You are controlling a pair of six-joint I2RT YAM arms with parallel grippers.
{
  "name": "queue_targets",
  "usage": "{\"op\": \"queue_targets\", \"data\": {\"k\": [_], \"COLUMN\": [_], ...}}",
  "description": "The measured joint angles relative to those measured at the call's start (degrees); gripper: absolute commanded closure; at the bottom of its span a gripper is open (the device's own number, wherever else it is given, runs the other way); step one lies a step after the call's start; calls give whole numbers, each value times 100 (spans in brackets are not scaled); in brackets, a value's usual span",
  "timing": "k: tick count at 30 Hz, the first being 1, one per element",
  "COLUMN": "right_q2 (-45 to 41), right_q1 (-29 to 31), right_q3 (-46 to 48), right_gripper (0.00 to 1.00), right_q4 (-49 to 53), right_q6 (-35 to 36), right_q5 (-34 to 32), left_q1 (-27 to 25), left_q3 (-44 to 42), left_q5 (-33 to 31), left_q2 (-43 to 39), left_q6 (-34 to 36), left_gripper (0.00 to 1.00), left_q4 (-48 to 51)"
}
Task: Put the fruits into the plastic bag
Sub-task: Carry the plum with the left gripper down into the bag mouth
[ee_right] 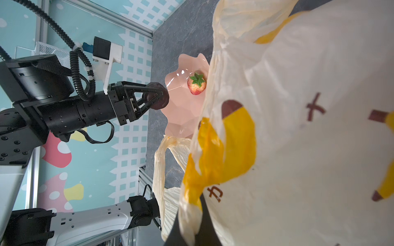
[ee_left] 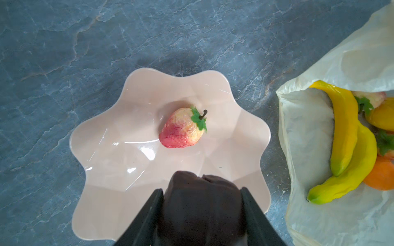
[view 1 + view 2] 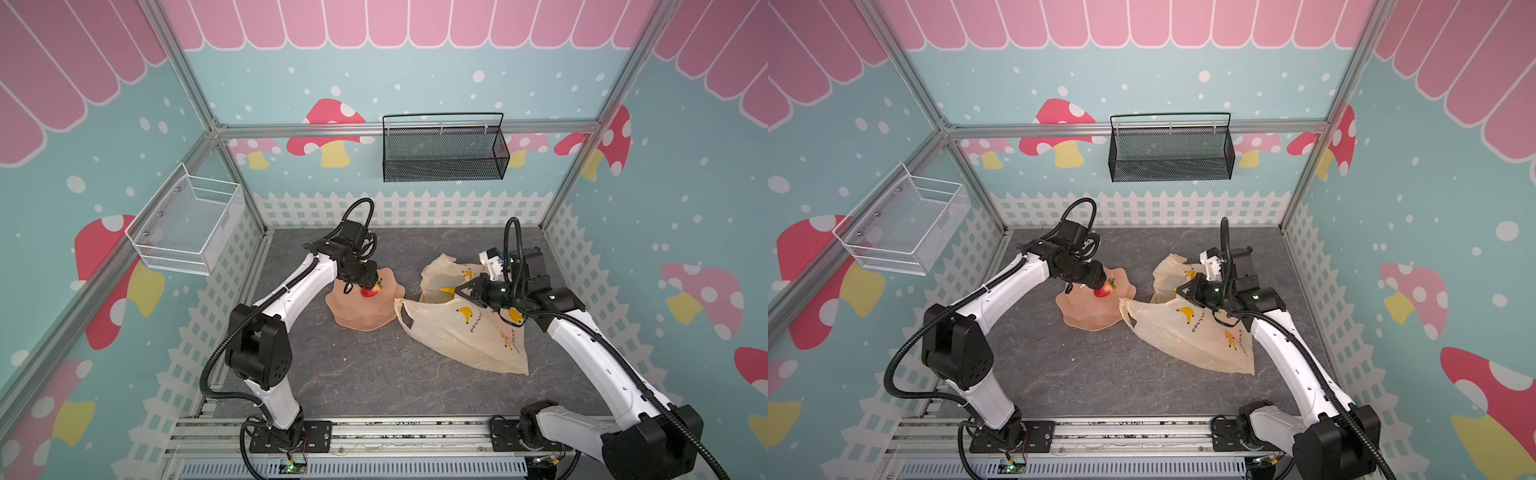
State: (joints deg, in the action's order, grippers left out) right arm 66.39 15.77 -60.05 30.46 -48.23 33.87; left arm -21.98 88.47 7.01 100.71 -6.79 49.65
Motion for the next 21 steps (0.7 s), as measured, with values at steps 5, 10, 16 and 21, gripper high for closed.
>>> {"op": "queue_targets", "data": {"k": [5, 10, 16, 21], "right_q2": [0, 0, 0, 0], "right_q1": [0, 0, 0, 0], "right_q3": [0, 0, 0, 0], "right_gripper": [100, 100, 100, 100], "right_q4": [0, 0, 11, 48], "right_q6": [4, 22, 24, 24], "right_q5": [2, 2, 0, -2], "left_q1": [-203, -610, -1152, -1379], "left_q3": [0, 138, 389, 393], "left_q5": [291, 501, 531, 632], "left_q2": [2, 168, 555, 608], "left_q6": [501, 922, 1329, 1480], "left_gripper": [60, 63, 64, 66], "left_q4": [-90, -186, -243, -225]}}
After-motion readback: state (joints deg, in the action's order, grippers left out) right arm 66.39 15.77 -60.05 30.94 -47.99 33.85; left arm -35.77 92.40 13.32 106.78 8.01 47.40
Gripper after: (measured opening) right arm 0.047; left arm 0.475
